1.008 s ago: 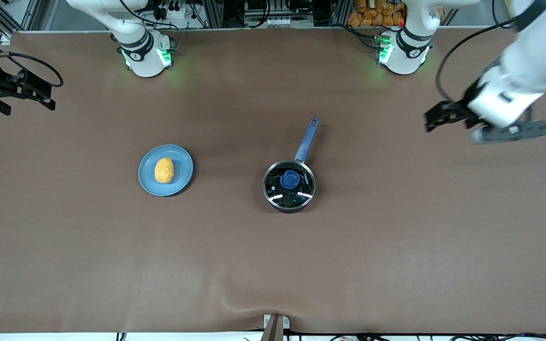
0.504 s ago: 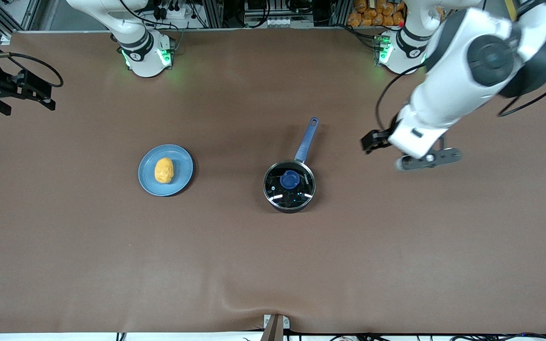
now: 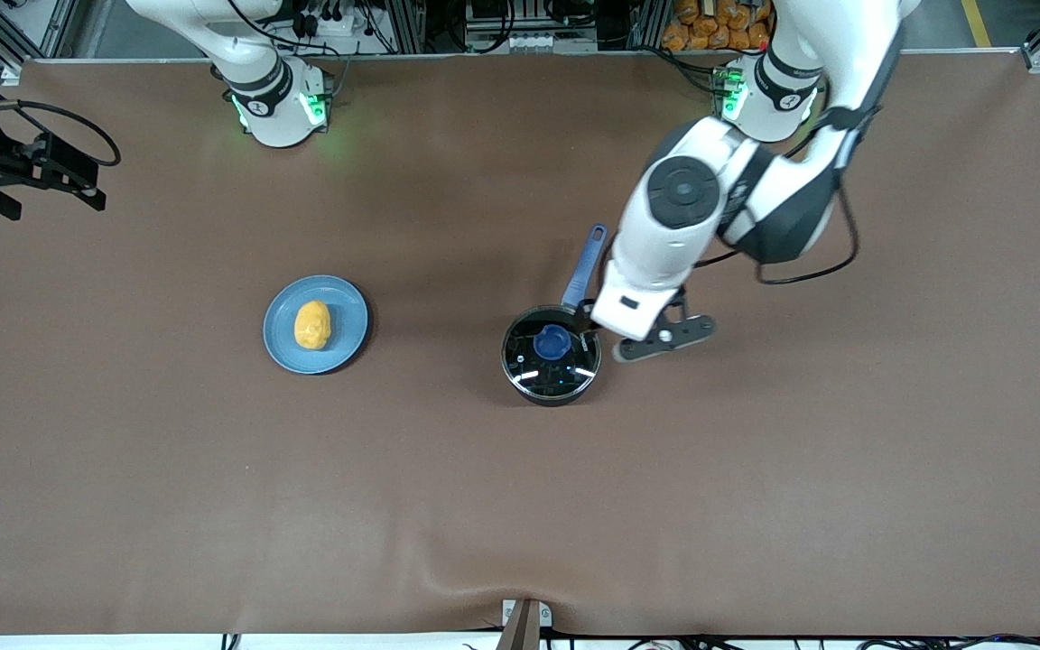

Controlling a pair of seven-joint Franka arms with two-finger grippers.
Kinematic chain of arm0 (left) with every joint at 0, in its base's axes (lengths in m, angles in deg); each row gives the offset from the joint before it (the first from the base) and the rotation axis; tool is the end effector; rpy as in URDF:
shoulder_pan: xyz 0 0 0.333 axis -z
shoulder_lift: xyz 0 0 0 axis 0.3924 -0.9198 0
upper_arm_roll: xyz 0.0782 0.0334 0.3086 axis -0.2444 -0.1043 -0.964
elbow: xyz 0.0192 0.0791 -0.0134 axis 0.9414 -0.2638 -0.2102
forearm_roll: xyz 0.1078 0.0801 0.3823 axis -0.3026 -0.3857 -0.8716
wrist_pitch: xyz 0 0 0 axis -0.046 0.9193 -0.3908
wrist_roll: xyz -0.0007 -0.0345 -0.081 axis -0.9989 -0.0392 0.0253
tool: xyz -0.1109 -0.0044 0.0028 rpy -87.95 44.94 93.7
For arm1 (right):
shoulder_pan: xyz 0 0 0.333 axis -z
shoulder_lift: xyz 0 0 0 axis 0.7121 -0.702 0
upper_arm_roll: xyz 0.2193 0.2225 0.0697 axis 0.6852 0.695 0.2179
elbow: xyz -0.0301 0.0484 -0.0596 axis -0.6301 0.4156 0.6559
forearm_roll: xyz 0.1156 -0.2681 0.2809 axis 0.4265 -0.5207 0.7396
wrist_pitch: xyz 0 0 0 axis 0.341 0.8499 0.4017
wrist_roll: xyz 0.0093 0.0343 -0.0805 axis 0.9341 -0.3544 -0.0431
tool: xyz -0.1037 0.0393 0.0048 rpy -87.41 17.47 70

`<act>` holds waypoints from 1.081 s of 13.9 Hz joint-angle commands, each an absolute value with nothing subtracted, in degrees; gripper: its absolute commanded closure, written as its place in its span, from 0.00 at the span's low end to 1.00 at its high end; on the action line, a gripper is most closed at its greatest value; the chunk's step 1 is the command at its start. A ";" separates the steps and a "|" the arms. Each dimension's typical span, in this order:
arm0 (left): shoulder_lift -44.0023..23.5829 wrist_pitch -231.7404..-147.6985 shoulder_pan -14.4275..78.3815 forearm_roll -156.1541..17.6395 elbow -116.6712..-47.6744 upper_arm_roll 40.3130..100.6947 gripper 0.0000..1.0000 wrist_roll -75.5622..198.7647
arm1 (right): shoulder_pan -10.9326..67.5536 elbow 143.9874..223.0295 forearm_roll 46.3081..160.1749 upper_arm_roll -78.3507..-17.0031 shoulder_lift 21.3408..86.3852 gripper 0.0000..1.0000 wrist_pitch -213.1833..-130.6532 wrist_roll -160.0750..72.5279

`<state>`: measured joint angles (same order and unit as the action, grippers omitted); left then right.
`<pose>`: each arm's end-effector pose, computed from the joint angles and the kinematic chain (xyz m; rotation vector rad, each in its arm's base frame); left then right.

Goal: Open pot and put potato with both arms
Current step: 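Reach the left gripper down to the blue knob of the glass lid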

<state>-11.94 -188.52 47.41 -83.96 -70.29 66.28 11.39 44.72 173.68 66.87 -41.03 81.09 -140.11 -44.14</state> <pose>0.5705 -0.4121 0.3844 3.0714 0.4734 0.0045 0.5346 0.0192 0.6593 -3.1268 -0.1803 0.0463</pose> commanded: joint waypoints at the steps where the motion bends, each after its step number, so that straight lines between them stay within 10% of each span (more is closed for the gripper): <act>1: -17.18 -188.30 49.02 -85.54 -63.94 65.72 0.00 9.34 | 45.41 172.11 67.63 -40.65 80.32 0.00 -139.27 -44.85; 15: -26.07 -194.37 55.09 -91.08 -60.95 65.01 0.00 0.90 | 45.58 172.20 68.33 -40.65 80.32 0.00 -139.27 -44.85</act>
